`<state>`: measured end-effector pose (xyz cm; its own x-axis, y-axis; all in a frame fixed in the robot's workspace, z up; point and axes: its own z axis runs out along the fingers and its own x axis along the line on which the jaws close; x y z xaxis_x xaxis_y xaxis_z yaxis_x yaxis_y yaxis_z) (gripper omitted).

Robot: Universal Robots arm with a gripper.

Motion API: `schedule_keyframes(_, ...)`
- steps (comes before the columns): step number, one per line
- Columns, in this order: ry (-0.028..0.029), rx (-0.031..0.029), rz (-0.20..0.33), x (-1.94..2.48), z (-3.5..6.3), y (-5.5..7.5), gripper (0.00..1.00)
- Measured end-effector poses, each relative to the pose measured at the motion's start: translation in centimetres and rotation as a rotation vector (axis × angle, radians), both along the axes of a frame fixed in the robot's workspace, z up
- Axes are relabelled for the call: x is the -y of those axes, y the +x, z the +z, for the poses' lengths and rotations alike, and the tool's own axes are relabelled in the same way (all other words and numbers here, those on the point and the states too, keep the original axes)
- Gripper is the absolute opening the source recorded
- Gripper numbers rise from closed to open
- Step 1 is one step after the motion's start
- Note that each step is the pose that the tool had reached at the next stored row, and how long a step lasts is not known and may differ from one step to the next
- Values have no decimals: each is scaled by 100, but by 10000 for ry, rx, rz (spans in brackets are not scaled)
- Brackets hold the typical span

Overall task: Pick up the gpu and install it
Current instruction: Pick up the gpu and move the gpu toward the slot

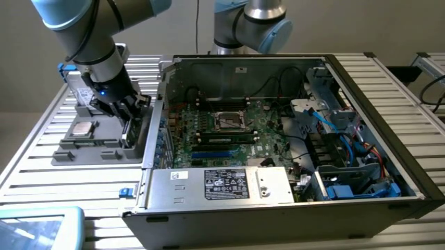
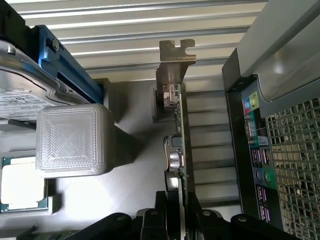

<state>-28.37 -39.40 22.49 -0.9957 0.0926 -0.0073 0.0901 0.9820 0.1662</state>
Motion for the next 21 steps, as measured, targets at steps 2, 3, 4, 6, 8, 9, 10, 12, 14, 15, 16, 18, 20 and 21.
schedule_keyframes(2,0,-1,0,0,0,0,27)
schedule_keyframes(3,0,0,0,0,0,0,27)
schedule_keyframes(4,0,-1,0,0,0,0,27)
schedule_keyframes(6,3,1,2,0,43,-1,27)
schedule_keyframes(8,1,0,2,0,84,-2,27)
schedule_keyframes(9,1,0,0,0,91,-3,27)
schedule_keyframes(10,2,1,0,0,94,-3,27)
schedule_keyframes(12,2,1,0,0,97,-3,27)
schedule_keyframes(14,1,0,0,0,99,-3,27)
schedule_keyframes(15,-3,-5,1,1,113,-4,27)
schedule_keyframes(16,-3,-6,2,0,152,-7,27)
schedule_keyframes(18,1,-2,5,0,220,-10,27)
schedule_keyframes(20,2,-4,8,0,271,-14,27)
schedule_keyframes(21,2,-5,9,0,288,-15,27)
